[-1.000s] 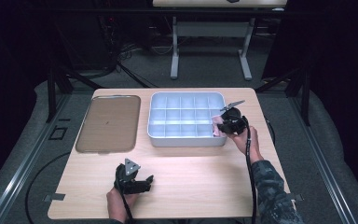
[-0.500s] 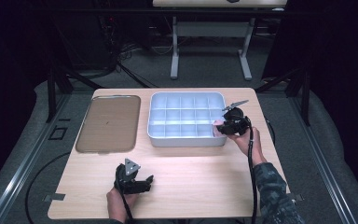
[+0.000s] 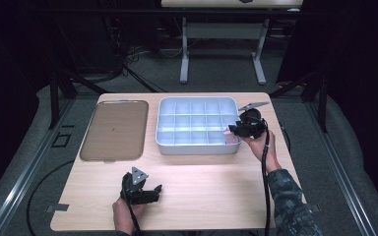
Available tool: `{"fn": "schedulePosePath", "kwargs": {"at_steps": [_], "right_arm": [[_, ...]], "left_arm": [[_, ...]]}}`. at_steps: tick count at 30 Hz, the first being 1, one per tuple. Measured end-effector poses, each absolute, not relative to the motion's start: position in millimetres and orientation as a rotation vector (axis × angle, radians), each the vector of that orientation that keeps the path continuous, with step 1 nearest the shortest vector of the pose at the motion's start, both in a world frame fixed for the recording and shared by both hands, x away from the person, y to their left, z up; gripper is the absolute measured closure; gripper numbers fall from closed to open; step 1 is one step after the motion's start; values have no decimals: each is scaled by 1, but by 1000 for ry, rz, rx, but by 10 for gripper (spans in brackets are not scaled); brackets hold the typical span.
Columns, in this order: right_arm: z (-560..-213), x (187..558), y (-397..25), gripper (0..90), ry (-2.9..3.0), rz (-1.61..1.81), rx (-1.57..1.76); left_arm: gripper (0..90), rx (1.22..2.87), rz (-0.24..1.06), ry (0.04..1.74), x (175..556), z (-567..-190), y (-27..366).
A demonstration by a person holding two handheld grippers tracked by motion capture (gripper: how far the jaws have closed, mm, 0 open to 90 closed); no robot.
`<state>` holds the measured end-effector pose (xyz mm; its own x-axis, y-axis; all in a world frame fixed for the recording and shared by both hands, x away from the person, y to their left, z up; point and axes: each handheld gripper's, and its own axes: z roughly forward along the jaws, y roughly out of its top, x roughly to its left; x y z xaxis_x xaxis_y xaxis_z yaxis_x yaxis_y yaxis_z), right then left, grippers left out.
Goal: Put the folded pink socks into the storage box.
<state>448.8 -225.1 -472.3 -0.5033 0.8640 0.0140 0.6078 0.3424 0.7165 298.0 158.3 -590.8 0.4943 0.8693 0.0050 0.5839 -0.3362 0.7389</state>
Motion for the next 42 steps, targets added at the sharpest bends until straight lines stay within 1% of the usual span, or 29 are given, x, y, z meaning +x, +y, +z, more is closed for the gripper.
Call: {"fn": "schedulePosePath", "kwargs": {"at_steps": [1, 2, 5, 9, 14, 20, 21, 22, 23, 24, 25, 26, 27, 28, 29, 30, 32, 38, 41, 42], "right_arm": [[-472, 450, -224, 660, 2244, 959, 1298], [-472, 450, -224, 660, 2244, 959, 1298], [-476, 454, -219, 728, 2274, 914, 1300], [-482, 455, -218, 748, 2290, 899, 1313], [-486, 456, -218, 745, 2314, 879, 1317], [-485, 456, -222, 714, 2301, 907, 1330], [-484, 454, -222, 688, 2293, 911, 1329], [-484, 454, -222, 688, 2293, 911, 1329], [-480, 449, -224, 635, 2294, 923, 1324], [-480, 449, -224, 635, 2294, 923, 1324], [-476, 444, -226, 571, 2290, 940, 1319], [-476, 444, -226, 571, 2290, 940, 1319], [-471, 438, -228, 519, 2279, 965, 1310], [-471, 438, -228, 519, 2279, 965, 1310], [-465, 432, -229, 445, 2261, 971, 1306], [-465, 432, -229, 445, 2261, 971, 1306], [-459, 424, -231, 369, 2254, 983, 1291], [-443, 400, -235, 207, 2246, 990, 1261], [-435, 387, -236, 150, 2242, 998, 1244], [-433, 383, -237, 149, 2235, 1000, 1229]], "left_arm": [[151, 2052, 532, 1190, 298, -591, 158], [151, 2052, 532, 1190, 298, -591, 158], [151, 2052, 532, 1190, 298, -591, 158], [150, 2052, 532, 1190, 298, -591, 158], [151, 2052, 532, 1190, 298, -591, 158], [151, 2052, 531, 1190, 298, -591, 158], [151, 2052, 531, 1190, 298, -591, 158], [151, 2052, 531, 1190, 298, -591, 158], [152, 2052, 532, 1190, 298, -591, 158], [152, 2052, 532, 1190, 298, -591, 158], [152, 2052, 532, 1190, 298, -591, 158], [152, 2052, 532, 1190, 298, -591, 158], [151, 2052, 532, 1191, 298, -591, 158], [151, 2052, 532, 1190, 298, -591, 158], [151, 2052, 531, 1190, 298, -591, 158], [151, 2052, 531, 1190, 298, -591, 158], [152, 2052, 532, 1190, 298, -591, 158], [152, 2051, 532, 1190, 298, -591, 158], [153, 2050, 532, 1190, 298, -591, 158], [153, 2050, 532, 1190, 298, -591, 158]]}}
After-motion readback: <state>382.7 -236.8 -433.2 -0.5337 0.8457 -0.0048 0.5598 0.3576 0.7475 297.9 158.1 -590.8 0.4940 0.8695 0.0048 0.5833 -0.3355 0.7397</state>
